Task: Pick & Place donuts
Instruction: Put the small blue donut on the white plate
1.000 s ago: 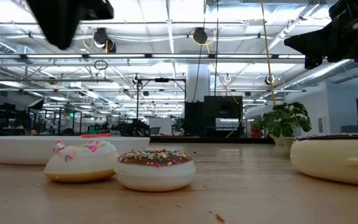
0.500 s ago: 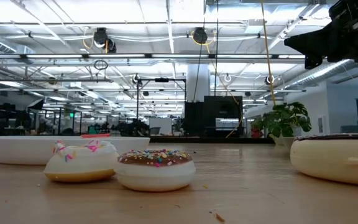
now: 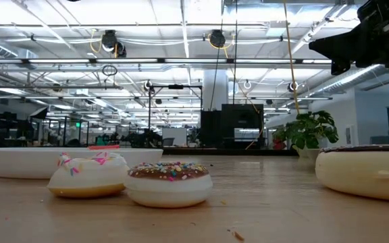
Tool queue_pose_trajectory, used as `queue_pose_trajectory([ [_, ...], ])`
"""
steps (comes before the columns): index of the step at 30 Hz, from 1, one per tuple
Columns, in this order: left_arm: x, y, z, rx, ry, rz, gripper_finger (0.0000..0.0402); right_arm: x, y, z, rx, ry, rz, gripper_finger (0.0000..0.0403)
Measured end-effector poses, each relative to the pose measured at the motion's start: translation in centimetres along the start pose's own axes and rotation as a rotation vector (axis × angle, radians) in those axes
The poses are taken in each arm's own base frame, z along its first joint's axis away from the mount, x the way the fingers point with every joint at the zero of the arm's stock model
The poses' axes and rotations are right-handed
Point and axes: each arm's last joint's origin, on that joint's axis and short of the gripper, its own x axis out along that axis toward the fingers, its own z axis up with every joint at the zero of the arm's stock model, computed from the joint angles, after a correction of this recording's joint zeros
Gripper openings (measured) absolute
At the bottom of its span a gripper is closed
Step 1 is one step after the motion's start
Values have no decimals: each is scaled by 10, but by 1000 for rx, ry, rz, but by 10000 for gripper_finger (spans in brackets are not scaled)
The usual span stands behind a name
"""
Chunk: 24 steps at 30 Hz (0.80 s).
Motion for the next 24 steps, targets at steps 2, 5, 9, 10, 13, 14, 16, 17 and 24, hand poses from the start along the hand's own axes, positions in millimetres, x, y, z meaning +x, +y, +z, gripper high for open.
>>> queue_pose_trajectory([
  [2,0,0,1,0,-8,-3,26,0,0,0,0,0,0,0],
  [5,0,-2,3,11,-27,-15,26,0,0,0,0,0,0,0],
  [9,0,-1,2,43,-22,-11,26,0,0,0,0,0,-1,0],
  [10,0,-1,2,43,-21,-13,26,0,0,0,0,0,0,0],
  [13,0,-1,2,29,-14,-19,26,0,0,0,0,0,0,0],
  [14,0,-1,2,22,-14,-17,26,0,0,0,0,0,0,0],
  [16,0,0,2,15,-18,-10,26,0,0,0,0,0,0,0],
  [17,0,0,2,12,-18,-9,26,0,0,0,0,0,0,0],
  [24,0,2,2,-49,-47,65,26,0,0,-2,-6,21,1,0],
])
